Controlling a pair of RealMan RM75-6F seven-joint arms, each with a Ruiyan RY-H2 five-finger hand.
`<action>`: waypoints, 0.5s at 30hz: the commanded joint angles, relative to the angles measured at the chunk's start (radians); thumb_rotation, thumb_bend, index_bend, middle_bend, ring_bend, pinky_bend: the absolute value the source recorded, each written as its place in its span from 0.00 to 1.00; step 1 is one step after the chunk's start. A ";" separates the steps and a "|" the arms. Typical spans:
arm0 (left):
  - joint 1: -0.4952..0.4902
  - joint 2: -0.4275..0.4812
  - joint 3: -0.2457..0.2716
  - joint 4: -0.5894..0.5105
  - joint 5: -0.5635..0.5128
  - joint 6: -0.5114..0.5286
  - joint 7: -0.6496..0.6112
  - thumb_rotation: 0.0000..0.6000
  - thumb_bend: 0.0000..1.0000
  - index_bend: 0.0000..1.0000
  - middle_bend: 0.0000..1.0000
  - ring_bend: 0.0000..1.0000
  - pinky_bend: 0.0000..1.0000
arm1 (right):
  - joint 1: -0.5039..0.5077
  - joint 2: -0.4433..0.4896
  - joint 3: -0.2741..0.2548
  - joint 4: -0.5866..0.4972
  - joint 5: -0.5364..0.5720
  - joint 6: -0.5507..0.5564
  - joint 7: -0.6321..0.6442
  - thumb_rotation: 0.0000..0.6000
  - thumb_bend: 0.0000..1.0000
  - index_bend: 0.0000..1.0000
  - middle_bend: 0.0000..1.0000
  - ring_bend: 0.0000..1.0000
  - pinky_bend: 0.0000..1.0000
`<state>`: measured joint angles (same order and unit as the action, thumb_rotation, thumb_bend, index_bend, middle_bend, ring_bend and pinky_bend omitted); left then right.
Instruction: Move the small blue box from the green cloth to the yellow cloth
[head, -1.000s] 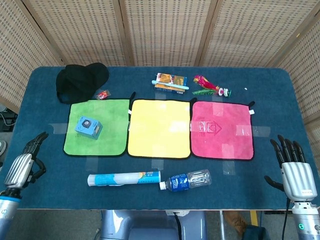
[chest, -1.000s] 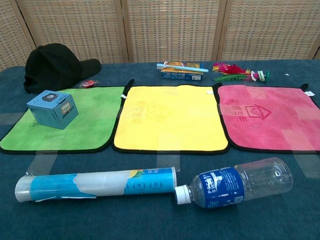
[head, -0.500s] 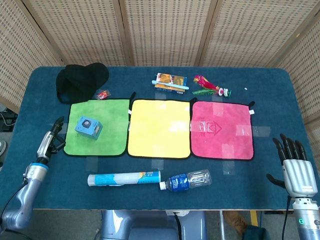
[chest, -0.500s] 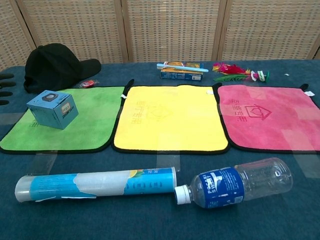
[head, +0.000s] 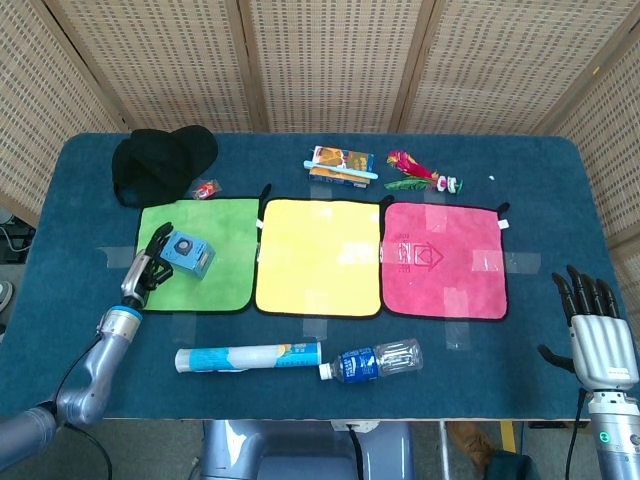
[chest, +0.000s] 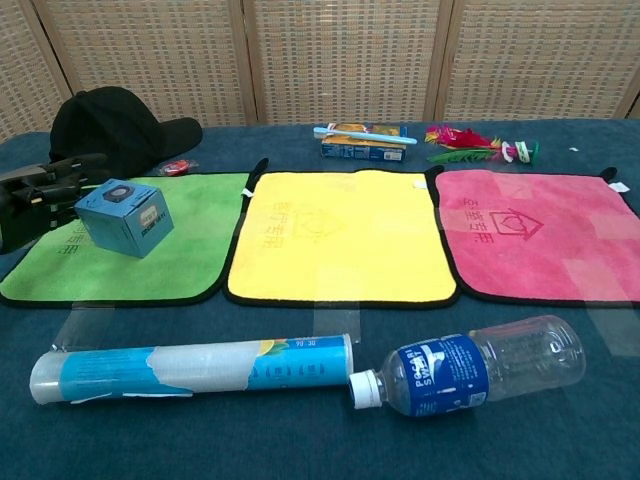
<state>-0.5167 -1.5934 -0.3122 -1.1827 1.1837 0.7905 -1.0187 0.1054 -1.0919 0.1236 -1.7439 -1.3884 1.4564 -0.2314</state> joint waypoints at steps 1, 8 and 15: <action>-0.014 -0.026 -0.015 0.007 -0.011 -0.002 0.003 1.00 1.00 0.00 0.00 0.00 0.00 | 0.001 0.000 0.000 0.002 0.003 -0.003 0.001 1.00 0.00 0.00 0.00 0.00 0.00; -0.067 -0.110 -0.049 0.028 -0.040 -0.003 0.057 1.00 1.00 0.00 0.00 0.00 0.00 | 0.003 0.005 0.003 0.005 0.016 -0.009 0.016 1.00 0.00 0.00 0.00 0.00 0.00; -0.122 -0.172 -0.083 0.040 -0.088 -0.024 0.131 1.00 1.00 0.00 0.00 0.00 0.00 | 0.005 0.011 0.008 0.015 0.033 -0.018 0.035 1.00 0.00 0.00 0.00 0.00 0.00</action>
<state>-0.6297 -1.7561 -0.3884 -1.1461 1.1040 0.7723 -0.8973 0.1101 -1.0815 0.1313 -1.7302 -1.3560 1.4394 -0.1972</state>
